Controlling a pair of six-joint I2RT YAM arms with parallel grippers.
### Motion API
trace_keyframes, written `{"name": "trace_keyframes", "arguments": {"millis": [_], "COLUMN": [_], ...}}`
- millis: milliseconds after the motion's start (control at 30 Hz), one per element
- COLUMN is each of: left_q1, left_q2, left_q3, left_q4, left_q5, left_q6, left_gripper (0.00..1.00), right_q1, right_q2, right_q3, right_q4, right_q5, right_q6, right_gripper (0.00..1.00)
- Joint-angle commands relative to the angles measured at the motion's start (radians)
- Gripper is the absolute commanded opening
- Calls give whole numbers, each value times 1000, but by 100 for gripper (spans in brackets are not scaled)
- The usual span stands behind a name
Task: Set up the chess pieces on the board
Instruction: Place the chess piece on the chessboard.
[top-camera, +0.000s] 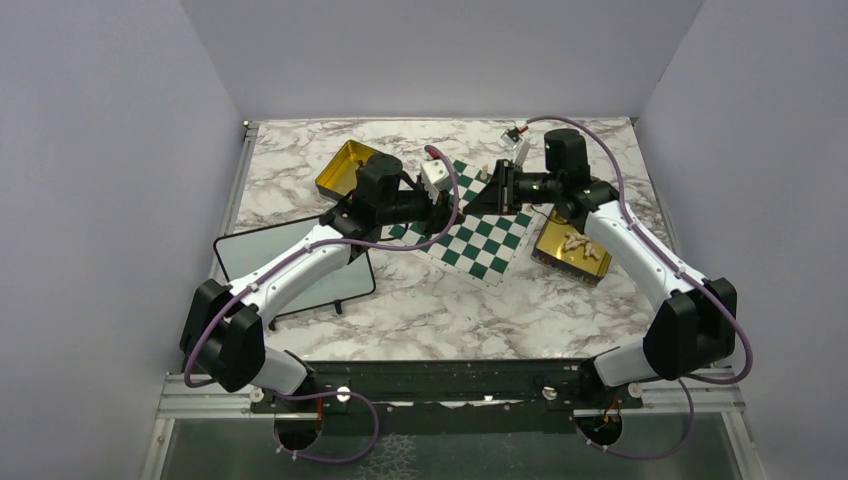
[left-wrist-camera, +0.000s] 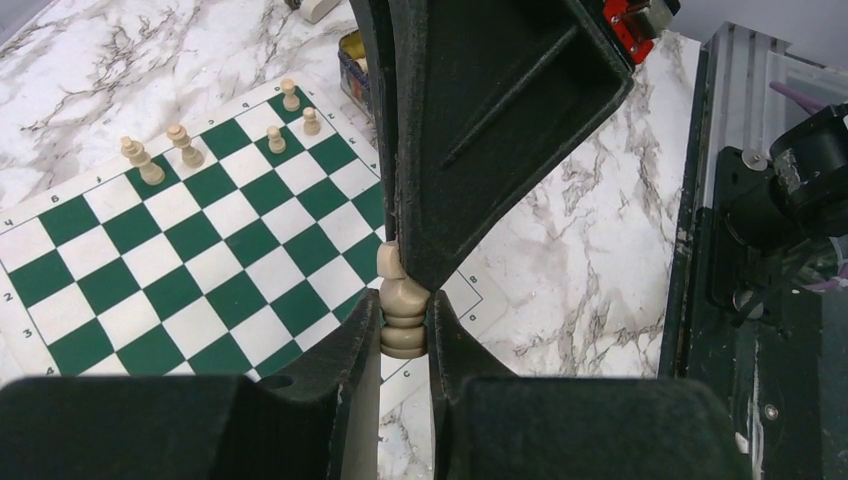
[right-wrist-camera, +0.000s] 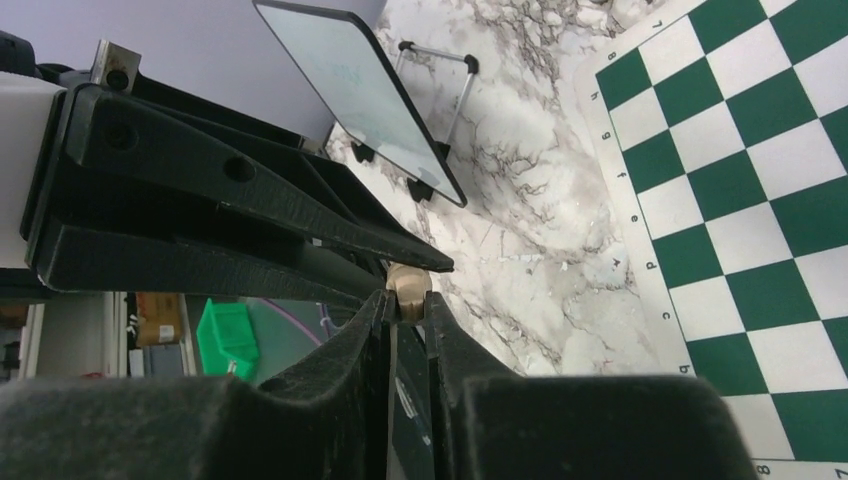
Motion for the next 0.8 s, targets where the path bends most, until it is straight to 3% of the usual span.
{"name": "trace_keyframes", "arguments": {"millis": [0, 100, 167, 267, 400, 567, 767], "left_q1": [-1, -1, 0, -1, -1, -1, 18], "left_q2": [-32, -30, -29, -28, -31, -70, -135], "left_q3": [-15, -15, -9, -1, 10, 1, -33], "left_q4": [38, 34, 25, -2, -66, -133, -198], "left_q5": [27, 16, -4, -71, -148, -204, -374], "left_q6": [20, 24, 20, 10, -16, -56, -144], "left_gripper": [6, 6, 16, 53, 97, 99, 99], "right_q1": [0, 2, 1, 0, 1, 1, 1], "right_q2": [-5, -6, -4, 0, -10, -13, 57], "right_q3": [-15, -45, -47, -29, 3, 39, 85], "right_q4": [46, 88, 73, 28, -27, -95, -117], "right_q5": [-59, -80, -69, -3, 213, 556, 836], "right_q6": [29, 46, 25, -16, -62, -96, -128], "right_gripper": [15, 7, 2, 1, 1, 2, 1]}}
